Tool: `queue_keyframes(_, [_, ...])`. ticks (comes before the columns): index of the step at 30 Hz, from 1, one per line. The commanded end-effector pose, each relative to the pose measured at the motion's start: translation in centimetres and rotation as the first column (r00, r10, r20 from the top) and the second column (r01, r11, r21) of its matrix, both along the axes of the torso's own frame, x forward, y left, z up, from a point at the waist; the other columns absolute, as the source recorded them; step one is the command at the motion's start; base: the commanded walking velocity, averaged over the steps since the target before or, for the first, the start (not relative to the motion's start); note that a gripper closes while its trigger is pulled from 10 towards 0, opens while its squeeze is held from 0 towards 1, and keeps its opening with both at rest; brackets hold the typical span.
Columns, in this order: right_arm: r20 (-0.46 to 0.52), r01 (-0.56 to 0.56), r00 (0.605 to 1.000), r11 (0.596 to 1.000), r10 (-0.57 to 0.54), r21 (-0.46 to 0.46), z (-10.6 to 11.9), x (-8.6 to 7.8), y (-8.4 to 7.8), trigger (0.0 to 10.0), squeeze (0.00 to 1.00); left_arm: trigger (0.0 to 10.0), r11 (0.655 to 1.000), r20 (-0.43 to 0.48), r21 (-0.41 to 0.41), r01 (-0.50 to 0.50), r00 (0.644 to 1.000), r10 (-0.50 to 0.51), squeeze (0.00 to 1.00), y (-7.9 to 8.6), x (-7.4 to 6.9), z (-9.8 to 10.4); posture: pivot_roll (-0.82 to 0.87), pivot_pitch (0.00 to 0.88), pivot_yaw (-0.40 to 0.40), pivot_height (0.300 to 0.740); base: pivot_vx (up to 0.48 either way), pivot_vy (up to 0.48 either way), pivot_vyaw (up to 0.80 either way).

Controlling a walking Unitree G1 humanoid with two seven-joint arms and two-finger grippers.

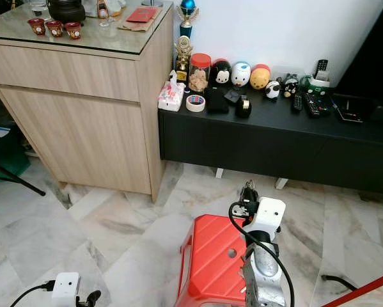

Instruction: Hang keys on a hook

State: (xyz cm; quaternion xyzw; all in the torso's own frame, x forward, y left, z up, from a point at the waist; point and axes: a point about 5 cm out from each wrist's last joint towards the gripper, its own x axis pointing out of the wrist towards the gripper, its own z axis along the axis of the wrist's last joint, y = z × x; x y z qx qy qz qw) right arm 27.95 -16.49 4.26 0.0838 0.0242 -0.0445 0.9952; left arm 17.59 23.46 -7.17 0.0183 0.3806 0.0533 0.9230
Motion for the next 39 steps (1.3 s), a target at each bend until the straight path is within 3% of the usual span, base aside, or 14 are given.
queue_keyframes(1, [-0.010,0.005,1.000,1.000,-0.005,0.003,-0.11,-0.03,-0.14,10.0,0.00,10.0,1.000,-0.025,0.003,0.012,1.000,-0.012,0.00,-0.36,-0.54,-0.38,0.02,0.000,-0.083,0.729,0.000,0.000,0.00])
queue_keyframes(39, [-0.027,-0.006,1.000,1.000,0.006,0.016,-0.25,0.33,0.40,10.0,0.00,10.0,1.000,-0.045,-0.007,0.007,0.999,-0.008,0.00,-0.75,-0.89,-0.69,0.03,0.016,-0.079,0.729,-0.258,0.000,0.00])
